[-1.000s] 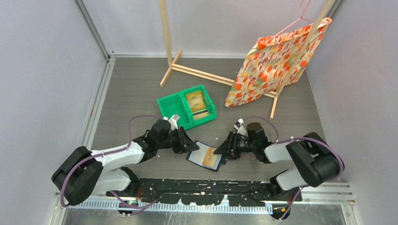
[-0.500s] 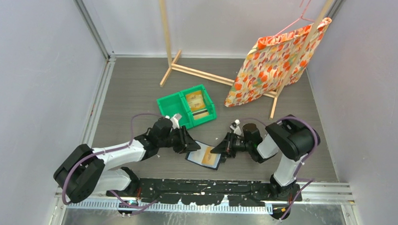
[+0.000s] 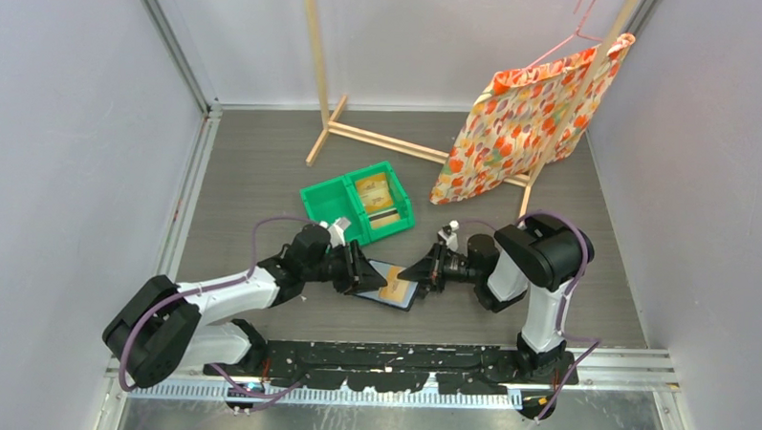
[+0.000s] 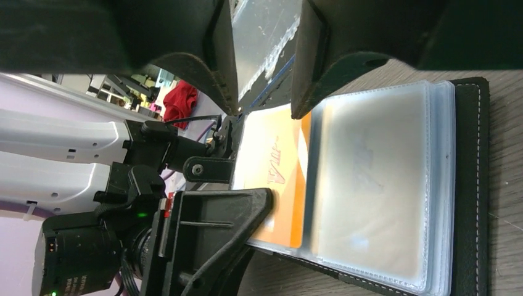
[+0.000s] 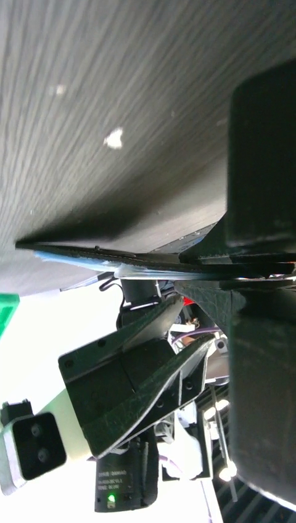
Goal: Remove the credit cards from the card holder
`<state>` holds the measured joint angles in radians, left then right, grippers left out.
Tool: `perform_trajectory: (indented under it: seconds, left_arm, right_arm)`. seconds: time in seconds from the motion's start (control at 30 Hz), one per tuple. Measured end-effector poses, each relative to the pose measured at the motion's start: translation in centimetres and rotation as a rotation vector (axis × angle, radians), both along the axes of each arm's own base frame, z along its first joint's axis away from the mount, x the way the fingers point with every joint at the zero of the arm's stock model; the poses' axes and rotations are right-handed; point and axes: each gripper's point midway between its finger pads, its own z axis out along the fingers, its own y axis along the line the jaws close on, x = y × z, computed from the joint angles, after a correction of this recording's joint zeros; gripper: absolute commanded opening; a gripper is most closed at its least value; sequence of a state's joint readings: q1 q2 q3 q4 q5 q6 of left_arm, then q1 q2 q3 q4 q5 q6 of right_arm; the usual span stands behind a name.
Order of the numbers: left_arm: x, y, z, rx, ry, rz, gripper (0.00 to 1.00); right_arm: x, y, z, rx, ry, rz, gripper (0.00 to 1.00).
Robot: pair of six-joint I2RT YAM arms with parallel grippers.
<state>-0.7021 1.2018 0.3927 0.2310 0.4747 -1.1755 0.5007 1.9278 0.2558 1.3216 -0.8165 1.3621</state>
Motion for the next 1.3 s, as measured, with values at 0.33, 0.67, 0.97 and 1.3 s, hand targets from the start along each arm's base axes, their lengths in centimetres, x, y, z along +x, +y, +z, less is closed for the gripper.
perform_trajectory:
  seconds: [0.33, 0.67, 0.97, 1.3]
  left_arm:
    - [0.3, 0.0, 0.6, -0.016, -0.006, 0.021, 0.42]
    - [0.4, 0.0, 1.6, -0.036, -0.040, 0.026, 0.20]
    - [0.4, -0.2, 0.4, -0.035, -0.009, 0.020, 0.06]
    - [0.3, -0.4, 0.3, -0.069, 0.007, 0.020, 0.01]
  right_arm:
    - [-0.1, 0.8, 2.8, 0.068, -0.065, 0.045, 0.01]
    - [-1.4, 1.6, 4.4, 0.103, -0.102, 0.105, 0.01]
    - [-1.5, 1.5, 4.4, 0.105, -0.095, 0.114, 0.01]
    - [-1.6, 1.6, 4.2, 0.100, -0.068, 0.122, 0.46]
